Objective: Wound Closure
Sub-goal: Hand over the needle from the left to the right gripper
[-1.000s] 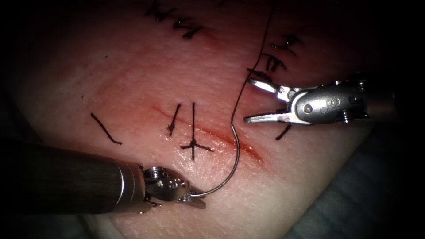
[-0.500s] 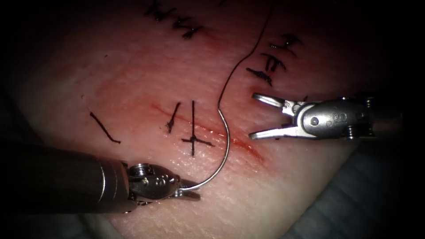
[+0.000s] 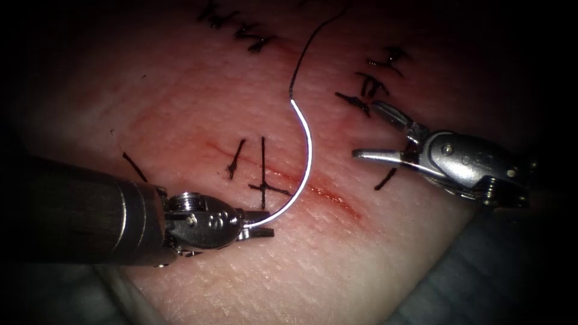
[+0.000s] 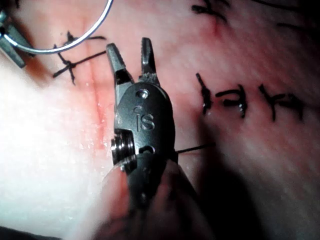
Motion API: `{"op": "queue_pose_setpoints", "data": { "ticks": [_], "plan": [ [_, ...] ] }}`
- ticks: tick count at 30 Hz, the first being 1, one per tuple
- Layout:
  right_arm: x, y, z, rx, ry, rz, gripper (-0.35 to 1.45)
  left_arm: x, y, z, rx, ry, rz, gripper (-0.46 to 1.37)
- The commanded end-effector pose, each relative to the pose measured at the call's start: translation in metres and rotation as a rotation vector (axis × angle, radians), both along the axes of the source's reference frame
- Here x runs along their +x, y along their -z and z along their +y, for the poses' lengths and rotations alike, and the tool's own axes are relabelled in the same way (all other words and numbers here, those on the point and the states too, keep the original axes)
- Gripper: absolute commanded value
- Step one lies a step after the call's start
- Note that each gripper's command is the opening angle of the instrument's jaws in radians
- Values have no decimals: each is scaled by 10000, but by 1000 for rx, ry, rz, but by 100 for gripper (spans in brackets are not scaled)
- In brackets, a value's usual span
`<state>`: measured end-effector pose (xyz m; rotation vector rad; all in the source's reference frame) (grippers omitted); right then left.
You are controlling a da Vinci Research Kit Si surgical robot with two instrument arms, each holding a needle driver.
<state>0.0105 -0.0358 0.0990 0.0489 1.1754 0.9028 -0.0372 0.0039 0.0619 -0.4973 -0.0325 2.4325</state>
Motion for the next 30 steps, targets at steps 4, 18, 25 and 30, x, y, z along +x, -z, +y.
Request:
{"op": "queue_pose_setpoints", "data": {
  "ticks": [4, 18, 25, 30],
  "plan": [
    [11, 14, -3, 149, -32, -86, 112, -4, 1, 5, -53, -24, 99, -35],
    [37, 21, 6, 314, -121, -270, 119, -34, 3, 5, -237, -85, 360, -35],
    [55, 35, 4, 346, -153, -266, 114, -49, 7, -1, -249, -109, 399, -35],
    [75, 43, 5, 356, -171, -263, 116, -55, 6, -4, -252, -115, 407, -35]
  ]
}}
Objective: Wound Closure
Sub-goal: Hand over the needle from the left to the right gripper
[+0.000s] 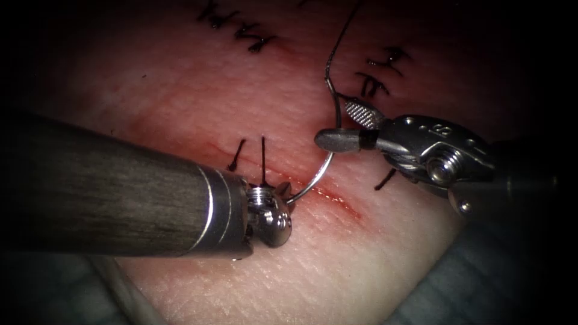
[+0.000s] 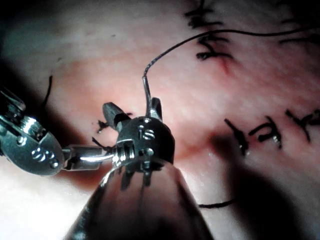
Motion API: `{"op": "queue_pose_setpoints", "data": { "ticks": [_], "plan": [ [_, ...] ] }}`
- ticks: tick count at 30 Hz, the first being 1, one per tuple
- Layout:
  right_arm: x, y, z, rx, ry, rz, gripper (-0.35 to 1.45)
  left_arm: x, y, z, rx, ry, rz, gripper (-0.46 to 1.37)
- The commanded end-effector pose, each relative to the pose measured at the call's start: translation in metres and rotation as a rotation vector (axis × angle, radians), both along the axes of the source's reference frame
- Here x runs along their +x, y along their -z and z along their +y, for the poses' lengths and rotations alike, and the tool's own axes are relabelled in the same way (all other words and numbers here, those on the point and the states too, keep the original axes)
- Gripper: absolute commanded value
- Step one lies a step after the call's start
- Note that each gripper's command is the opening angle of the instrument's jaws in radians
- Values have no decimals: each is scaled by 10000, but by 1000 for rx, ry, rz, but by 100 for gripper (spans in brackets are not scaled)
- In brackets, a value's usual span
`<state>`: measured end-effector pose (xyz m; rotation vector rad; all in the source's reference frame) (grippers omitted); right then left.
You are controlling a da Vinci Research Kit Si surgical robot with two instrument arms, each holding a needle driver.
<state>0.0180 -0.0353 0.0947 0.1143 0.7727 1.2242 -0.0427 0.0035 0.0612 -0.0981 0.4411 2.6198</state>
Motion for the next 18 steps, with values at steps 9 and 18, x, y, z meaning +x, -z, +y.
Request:
{"op": "queue_pose_setpoints", "data": {
  "ticks": [9, 18],
  "plan": [
    [10, -5, 2, -2, -8, -7, 94, 0, 0, -1, 7, 11, 11, -35],
    [10, -18, 2, 9, -3, -20, 72, -1, 5, -3, 10, 13, 13, -35]
  ]
}}
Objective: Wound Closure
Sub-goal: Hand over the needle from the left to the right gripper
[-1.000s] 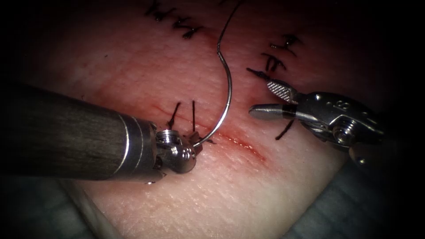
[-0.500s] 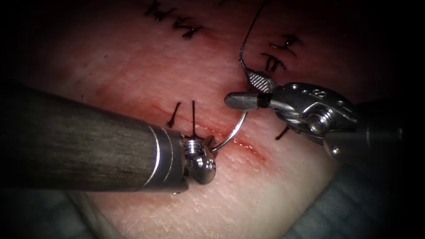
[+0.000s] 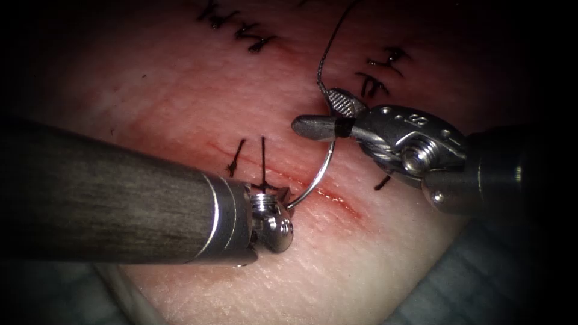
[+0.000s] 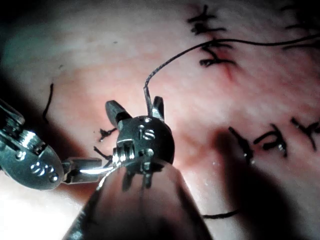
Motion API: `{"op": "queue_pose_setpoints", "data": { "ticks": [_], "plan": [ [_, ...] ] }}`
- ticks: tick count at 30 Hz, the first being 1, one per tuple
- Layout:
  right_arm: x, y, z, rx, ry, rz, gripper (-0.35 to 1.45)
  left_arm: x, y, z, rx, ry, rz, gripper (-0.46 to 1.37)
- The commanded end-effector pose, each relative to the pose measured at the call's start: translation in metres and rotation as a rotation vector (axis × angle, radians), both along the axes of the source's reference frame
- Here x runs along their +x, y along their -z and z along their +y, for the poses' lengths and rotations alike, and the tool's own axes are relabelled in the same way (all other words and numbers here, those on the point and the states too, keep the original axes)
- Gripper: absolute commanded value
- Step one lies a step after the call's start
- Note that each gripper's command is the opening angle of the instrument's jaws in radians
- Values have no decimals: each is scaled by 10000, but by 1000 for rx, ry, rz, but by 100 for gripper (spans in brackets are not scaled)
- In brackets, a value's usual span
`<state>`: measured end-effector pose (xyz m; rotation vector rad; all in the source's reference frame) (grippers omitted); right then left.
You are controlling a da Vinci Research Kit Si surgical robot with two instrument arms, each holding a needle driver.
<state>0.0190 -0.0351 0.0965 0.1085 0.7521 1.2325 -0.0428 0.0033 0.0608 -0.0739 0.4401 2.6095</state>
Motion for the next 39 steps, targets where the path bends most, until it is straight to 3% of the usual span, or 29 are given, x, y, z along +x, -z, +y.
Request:
{"op": "queue_pose_setpoints", "data": {
  "ticks": [1, 15, 19, 20, 22, 23, 30, 31, 33, 34, 36, 37, 39],
  "plan": [
    [0, -1, 0, 3, 5, -4, 70, 0, 1, -1, 6, 0, -2, -35],
    [-8, -14, -12, 33, 24, -26, 58, 2, 2, -1, 8, -11, 3, -35],
    [-9, -14, -12, 34, 20, -31, 43, 2, 2, -1, 8, -16, 5, -35],
    [-9, -13, -12, 34, 20, -31, 32, 2, 2, -1, 8, -16, 5, -35],
    [-8, -13, -11, 38, 15, -41, -25, 2, 2, -1, 8, -16, 5, -35],
    [-8, -13, -11, 38, 11, -47, -35, 2, 2, -1, 8, -16, 5, -35],
    [-10, -17, -10, 48, -43, -110, -35, 2, 2, -1, 8, -16, 6, -35],
    [-11, -17, -10, 46, -41, -117, -35, 2, 2, -1, 8, -16, 6, -28],
    [-12, -17, -10, 45, -33, -117, -35, 2, 2, 2, 10, -15, 6, 27],
    [-12, -17, -10, 45, -33, -116, -35, 2, 2, 3, 10, -15, 6, 41],
    [-13, -16, -9, 37, -30, -110, -35, 3, 2, 8, 14, -20, 7, 97],
    [-14, -15, -8, 31, -34, -104, -35, 3, 2, 12, 16, -20, 6, 115],
    [-14, -14, -6, 17, -44, -95, -35, 5, 2, 16, 19, -20, 5, 130]
  ]
}}
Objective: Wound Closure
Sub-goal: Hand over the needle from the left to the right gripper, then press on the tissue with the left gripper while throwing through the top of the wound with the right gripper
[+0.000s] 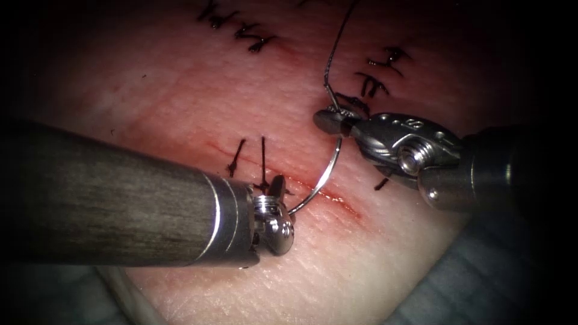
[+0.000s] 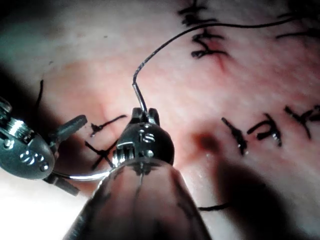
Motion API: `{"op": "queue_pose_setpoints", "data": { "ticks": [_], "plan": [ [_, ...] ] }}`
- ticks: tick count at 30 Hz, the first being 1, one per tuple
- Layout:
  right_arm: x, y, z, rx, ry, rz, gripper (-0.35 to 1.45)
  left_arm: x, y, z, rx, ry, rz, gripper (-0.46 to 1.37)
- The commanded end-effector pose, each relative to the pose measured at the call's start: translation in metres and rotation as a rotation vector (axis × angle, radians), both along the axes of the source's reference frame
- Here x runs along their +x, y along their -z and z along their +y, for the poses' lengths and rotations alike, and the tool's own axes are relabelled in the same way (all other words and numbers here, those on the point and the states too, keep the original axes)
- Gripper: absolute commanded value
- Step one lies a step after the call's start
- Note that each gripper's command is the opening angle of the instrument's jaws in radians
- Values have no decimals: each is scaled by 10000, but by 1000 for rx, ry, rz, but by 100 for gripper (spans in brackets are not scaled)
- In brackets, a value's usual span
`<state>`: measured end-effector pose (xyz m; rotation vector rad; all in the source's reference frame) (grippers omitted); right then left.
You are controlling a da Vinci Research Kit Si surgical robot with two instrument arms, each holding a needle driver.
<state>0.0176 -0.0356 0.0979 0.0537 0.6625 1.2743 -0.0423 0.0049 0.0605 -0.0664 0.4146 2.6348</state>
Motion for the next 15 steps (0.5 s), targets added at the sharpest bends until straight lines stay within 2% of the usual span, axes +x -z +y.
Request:
{"op": "queue_pose_setpoints", "data": {
  "ticks": [1, 11, 13, 15],
  "plan": [
    [0, 2, 0, -9, -8, 0, -35, 0, 0, 0, -2, 1, 1, 131],
    [-6, 9, 19, -84, -39, 54, -35, 9, 5, -6, 0, -26, -2, 112],
    [-8, 10, 20, -98, -31, 62, -35, 13, 8, -8, 13, -45, -35, 109],
    [-10, 11, 22, -125, -18, 69, -35, 18, 10, -9, 42, -73, -119, 100]
  ]
}}
